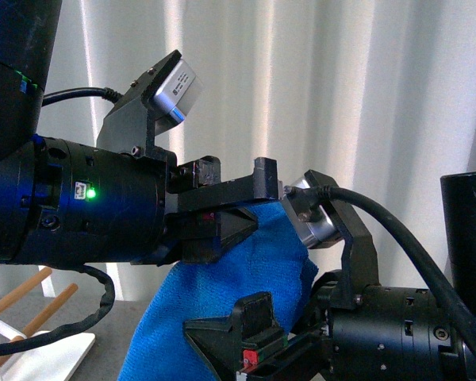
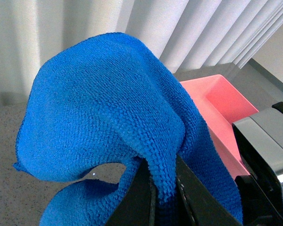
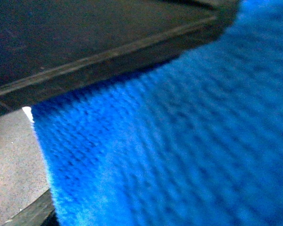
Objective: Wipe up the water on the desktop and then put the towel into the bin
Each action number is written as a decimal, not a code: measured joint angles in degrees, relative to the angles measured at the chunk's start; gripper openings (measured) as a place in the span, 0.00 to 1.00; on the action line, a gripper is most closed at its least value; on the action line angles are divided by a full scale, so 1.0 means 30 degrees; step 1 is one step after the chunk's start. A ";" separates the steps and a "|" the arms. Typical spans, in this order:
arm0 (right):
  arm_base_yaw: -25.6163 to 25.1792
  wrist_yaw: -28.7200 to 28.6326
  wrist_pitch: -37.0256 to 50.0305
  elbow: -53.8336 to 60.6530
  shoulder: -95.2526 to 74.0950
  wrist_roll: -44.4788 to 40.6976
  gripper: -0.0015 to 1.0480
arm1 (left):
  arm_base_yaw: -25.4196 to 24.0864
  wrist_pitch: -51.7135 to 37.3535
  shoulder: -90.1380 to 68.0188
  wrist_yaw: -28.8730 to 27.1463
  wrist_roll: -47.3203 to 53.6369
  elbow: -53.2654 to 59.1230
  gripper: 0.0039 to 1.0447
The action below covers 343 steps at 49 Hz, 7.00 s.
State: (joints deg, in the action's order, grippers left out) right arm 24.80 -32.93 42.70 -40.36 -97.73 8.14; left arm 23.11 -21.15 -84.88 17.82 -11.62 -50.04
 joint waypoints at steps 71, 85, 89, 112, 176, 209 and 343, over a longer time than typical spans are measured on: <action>-0.0787 0.0962 0.0525 0.1304 0.0809 -0.0495 0.04 | -0.3810 -0.8495 0.7818 -0.9646 0.3708 1.1883 0.03; -0.0991 0.0933 0.0342 0.1494 0.0954 -0.0801 0.04 | -0.5340 -0.7293 1.1322 -0.8204 0.3723 1.4214 0.03; -0.1005 0.0984 0.0240 0.1501 0.0954 -0.0925 0.04 | -0.5734 -0.6652 1.2546 -0.7861 0.3723 1.4761 0.03; -0.1005 0.1122 0.0357 0.1945 0.1093 -0.1290 0.04 | -0.7664 -0.4182 1.6801 -0.5996 0.3730 1.6247 0.03; -0.2062 0.0780 -0.0364 0.2623 0.1603 -0.2725 0.04 | -0.7672 0.6965 2.8217 -0.5938 0.3730 1.6254 0.03; -0.3140 0.7264 -1.1089 -0.0576 -0.5209 -0.8867 0.04 | -0.7672 0.7038 2.8217 -0.5945 0.3752 1.6247 0.96; -1.1169 1.5970 -2.3926 -1.1846 0.0918 -0.9573 0.04 | -0.7672 0.7038 2.8217 -0.5945 0.3781 1.6254 0.94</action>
State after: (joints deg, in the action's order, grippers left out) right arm -8.71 14.98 -29.08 -75.90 -94.98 -20.58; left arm 0.10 -0.03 -0.23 -0.01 -0.27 -1.28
